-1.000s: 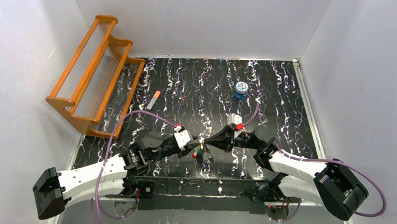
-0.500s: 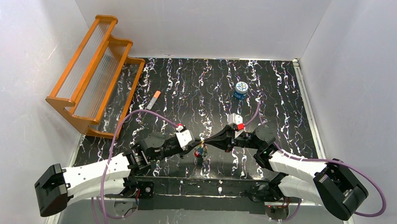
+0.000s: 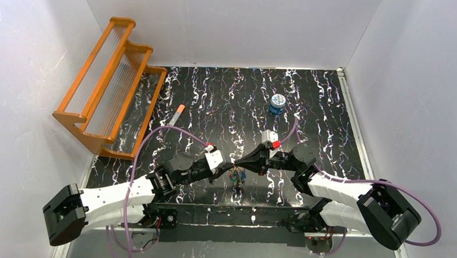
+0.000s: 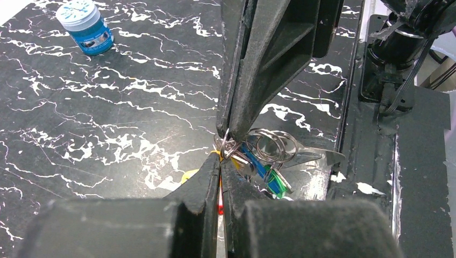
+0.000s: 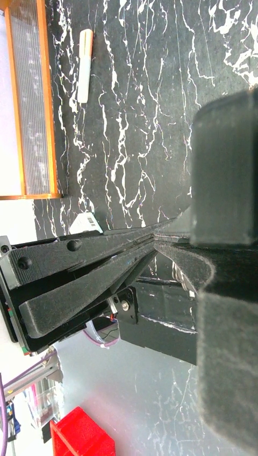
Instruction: Put the keys on the keyring
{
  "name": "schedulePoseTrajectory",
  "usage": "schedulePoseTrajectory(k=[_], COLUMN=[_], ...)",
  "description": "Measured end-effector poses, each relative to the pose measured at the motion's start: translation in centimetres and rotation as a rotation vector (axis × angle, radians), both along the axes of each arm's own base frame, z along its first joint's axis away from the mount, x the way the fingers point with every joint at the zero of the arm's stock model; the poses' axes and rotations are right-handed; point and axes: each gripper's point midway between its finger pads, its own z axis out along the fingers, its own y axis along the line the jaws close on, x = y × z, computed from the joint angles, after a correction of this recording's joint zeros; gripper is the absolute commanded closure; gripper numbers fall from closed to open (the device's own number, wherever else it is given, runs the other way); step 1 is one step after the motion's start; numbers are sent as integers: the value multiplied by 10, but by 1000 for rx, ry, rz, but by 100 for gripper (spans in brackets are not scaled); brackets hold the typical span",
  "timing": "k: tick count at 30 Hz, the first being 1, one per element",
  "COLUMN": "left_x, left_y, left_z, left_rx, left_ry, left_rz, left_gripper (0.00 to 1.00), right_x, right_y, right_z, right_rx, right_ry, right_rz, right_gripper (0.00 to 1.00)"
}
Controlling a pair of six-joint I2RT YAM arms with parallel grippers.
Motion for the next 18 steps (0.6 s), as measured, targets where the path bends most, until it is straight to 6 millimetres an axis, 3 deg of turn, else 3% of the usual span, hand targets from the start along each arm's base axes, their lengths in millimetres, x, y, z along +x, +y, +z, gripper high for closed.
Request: schedulePoseTrajectory(k=[12, 18], left_x=[2, 4], left_y=[-3, 3], left_z=[-14, -26], left_rx=[36, 85], left_ry=[15, 27], left_rz=[3, 20], left_gripper=[100, 76], right_x=[-3, -5], right_y=[0, 0], right_z=[1, 7], right_rx=[5, 27], right_ry=[32, 18], right_rz=[21, 33], right_gripper=[99, 99])
